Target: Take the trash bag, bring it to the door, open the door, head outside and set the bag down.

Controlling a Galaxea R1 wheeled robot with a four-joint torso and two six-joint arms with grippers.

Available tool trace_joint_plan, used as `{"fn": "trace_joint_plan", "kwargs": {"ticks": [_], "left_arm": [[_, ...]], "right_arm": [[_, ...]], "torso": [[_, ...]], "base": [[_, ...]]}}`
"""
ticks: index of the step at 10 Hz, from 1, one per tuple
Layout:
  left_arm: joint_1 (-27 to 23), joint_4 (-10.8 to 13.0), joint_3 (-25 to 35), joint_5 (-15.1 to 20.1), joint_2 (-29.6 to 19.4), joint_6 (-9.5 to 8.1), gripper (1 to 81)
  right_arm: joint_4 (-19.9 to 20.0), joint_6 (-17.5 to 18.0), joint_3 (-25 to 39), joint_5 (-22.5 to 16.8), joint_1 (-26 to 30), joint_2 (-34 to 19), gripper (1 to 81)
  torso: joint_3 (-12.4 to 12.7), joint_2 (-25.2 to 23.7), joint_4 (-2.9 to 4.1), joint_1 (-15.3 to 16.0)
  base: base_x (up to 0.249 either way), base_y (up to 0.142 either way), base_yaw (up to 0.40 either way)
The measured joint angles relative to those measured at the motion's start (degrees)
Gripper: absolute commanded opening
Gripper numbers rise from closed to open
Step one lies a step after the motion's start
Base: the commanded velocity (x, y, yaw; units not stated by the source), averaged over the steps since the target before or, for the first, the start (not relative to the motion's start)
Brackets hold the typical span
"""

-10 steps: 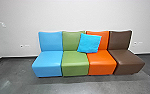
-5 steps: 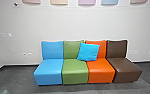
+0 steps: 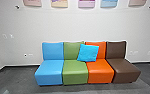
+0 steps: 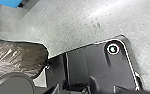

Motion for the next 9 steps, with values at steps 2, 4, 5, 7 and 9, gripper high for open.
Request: {"fn": "trace_joint_plan", "kwargs": {"ticks": [2, 4, 5, 7, 9], "left_arm": [[3.88, 3.08, -0.09, -0.20, 1.61, 0.00, 1.0], [4.21, 3.96, 0.30, -0.59, 1.99, 0.00, 1.0], [4.12, 4.21, 0.29, -0.67, 2.27, -0.02, 1.0], [5.07, 5.73, 0.22, -0.72, 3.69, 0.00, 1.0], [6.34, 6.89, -0.33, -0.78, 4.19, 0.00, 1.0]], "right_arm": [[-0.06, -1.40, -4.19, -0.11, -1.54, 3.25, 81.1], [-0.02, -2.17, -6.45, 0.02, -2.62, 5.60, 81.1], [-0.04, -2.30, -7.08, -0.09, -3.06, 6.29, 81.1], [-0.04, -2.41, -9.31, -0.05, -3.36, 7.69, 81.1], [-0.20, -2.44, -12.13, 0.05, -3.63, 10.29, 81.1]], "torso": [[0.11, 4.24, 0.00, -2.76], [1.42, 8.28, 0.00, -5.36], [2.49, 10.38, 0.00, -6.73], [4.88, 14.36, 0.00, -9.36], [6.43, 18.05, 0.00, -11.85]], "base": [[0.000, 0.000, 0.000], [0.000, 0.000, 0.000], [0.000, 0.000, 0.000], [0.000, 0.000, 0.000], [0.000, 0.000, 0.000]]}}
